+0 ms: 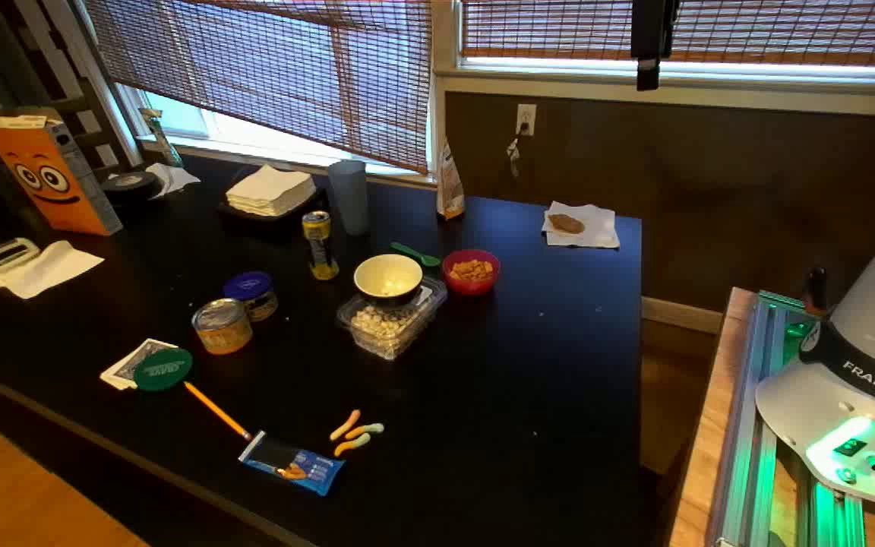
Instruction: Pour the contents of the orange bowl into the ceramic bowl
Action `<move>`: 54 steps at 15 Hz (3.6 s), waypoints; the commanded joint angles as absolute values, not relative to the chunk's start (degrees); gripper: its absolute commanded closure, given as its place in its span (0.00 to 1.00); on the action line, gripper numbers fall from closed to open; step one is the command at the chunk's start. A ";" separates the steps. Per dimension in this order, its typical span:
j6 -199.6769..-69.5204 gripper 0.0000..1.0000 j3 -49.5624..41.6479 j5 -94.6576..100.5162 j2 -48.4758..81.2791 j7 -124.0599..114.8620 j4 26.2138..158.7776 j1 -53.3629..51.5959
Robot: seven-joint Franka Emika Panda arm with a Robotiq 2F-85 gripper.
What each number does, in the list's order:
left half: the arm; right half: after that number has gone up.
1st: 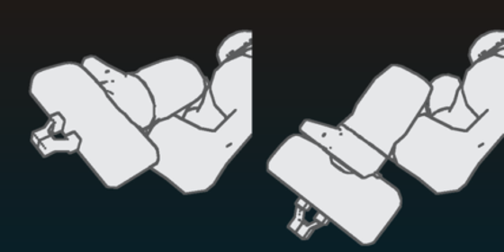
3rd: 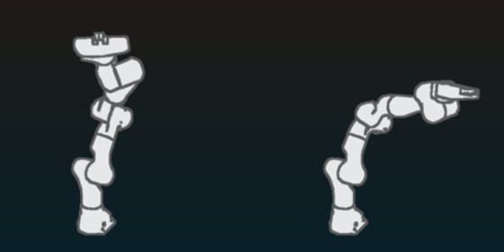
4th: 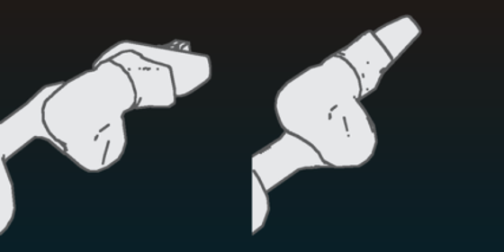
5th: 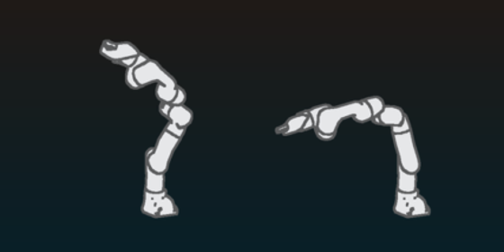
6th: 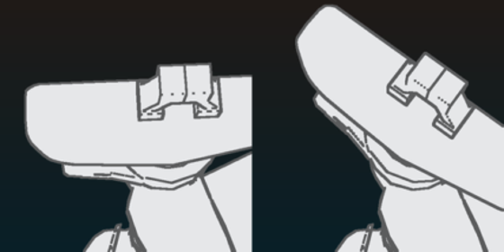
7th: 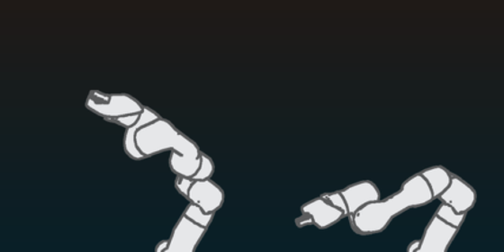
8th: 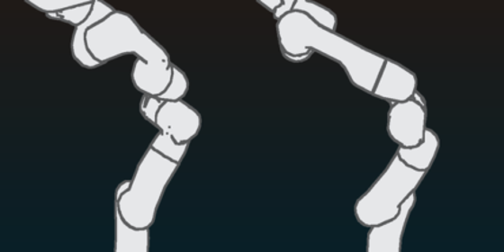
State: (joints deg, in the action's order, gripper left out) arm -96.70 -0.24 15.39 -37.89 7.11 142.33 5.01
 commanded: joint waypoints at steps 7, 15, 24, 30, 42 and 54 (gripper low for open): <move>-99.71 0.00 -1.85 14.36 -35.07 5.50 141.13 3.10; -114.86 0.00 -4.98 -3.43 -18.18 -3.56 134.44 3.68; -122.37 0.00 -3.13 -7.52 -4.55 -17.82 130.23 3.43; -122.09 0.00 -3.04 -7.16 -4.70 -17.96 130.77 3.57; -126.63 0.00 -3.23 -14.83 5.85 -34.95 125.85 3.27; -138.27 0.00 -4.90 -17.24 20.03 -48.23 120.59 1.93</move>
State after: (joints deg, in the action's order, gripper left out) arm -135.57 -3.88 -18.16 16.08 -45.02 123.08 3.34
